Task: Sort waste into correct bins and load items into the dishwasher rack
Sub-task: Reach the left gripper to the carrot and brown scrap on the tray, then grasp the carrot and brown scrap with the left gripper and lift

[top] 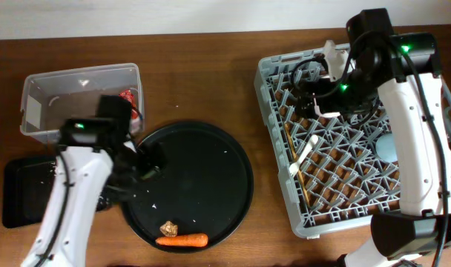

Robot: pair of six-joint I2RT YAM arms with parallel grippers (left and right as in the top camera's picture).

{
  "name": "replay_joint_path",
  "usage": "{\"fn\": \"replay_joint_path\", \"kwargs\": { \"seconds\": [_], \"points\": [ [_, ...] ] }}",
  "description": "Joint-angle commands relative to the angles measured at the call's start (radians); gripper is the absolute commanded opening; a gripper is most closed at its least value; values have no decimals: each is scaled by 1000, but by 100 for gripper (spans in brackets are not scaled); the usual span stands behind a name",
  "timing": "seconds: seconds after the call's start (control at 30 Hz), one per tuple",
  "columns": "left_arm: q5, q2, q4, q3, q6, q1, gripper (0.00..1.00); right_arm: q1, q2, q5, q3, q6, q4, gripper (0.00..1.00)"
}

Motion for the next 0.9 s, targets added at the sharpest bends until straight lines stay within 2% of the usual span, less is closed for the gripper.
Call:
{"fn": "replay_joint_path", "kwargs": {
  "seconds": [0.0, 0.1, 0.27, 0.5, 0.6, 0.67, 0.77, 0.83, 0.87],
  "points": [
    [175, -10, 19, -143, -307, -100, 99, -2, 3, -14, -5, -18, 4, 99],
    [207, -10, 50, -254, -465, -190, 99, -5, 3, -15, -6, -18, 5, 99],
    [243, -10, 255, -409, -623, -357, 99, -5, 3, -15, -11, -17, 6, 99],
    [222, -10, 446, -523, -753, -447, 99, -5, 3, -15, -37, -18, 15, 99],
    [155, -8, 538, -581, -784, -456, 99, -5, 3, -15, -37, -18, 15, 99],
    [16, -8, 623, -614, -783, -456, 99, -5, 3, -14, -37, -18, 15, 99],
    [-47, -8, 648, -614, -783, -456, 98, -5, 3, -14, -37, -18, 14, 98],
    [-122, -8, 658, -614, -783, -456, 95, -5, 3, -14, -37, -18, 14, 99],
    [-145, -8, 658, -614, -783, -456, 90, -5, 3, -14, -37, -18, 15, 99]
  ]
}}
